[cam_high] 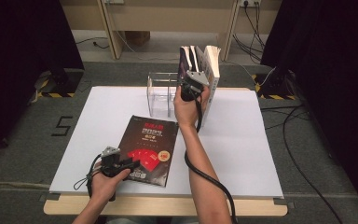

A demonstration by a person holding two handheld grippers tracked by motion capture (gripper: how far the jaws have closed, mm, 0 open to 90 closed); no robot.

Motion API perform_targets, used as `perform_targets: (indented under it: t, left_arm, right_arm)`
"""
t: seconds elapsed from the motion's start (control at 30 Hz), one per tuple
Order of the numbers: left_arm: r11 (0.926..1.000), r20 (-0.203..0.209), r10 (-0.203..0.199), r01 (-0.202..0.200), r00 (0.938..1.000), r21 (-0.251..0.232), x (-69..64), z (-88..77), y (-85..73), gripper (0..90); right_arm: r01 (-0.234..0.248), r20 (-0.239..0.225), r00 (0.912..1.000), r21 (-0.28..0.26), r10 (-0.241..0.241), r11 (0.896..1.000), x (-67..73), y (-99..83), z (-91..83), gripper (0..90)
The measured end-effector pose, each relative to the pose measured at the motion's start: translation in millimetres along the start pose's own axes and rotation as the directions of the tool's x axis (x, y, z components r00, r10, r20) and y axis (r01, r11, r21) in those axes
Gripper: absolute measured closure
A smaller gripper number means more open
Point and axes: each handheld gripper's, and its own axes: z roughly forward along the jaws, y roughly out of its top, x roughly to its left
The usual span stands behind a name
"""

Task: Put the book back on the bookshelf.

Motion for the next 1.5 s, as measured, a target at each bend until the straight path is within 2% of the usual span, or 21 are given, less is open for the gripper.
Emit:
perform_targets:
  t: [0.3,0.67,0.93,1.5]
  left_arm:
    - [1.0000,0.002,0.002,-0.002,1.0000,0.002,-1.1,0.5,-0.5,56.5]
    - [1.0000,0.005,0.006,-0.006,1.0000,0.002,-3.5,1.2,-0.6,56.5]
    - [1.0000,0.010,0.003,-0.003,0.9999,0.001,-3.5,0.3,0.1,56.5]
    - [1.0000,0.010,0.004,-0.004,0.9999,-0.002,-3.8,-0.1,0.6,56.4]
  right_arm:
    - [-0.001,-0.012,0.9999,0.041,0.002,0.999,-4.3,-5.5,-5.0,80.9]
    - [0.017,-0.049,0.9987,0.058,-0.014,0.998,-8.6,-4.9,-23.0,73.5]
    - [0.007,-0.055,0.9985,0.063,-0.004,0.998,-8.6,-8.3,-32.0,70.0]
    - [-0.057,-0.052,0.9967,0.098,0.062,0.994,-11.8,11.7,-29.2,68.3]
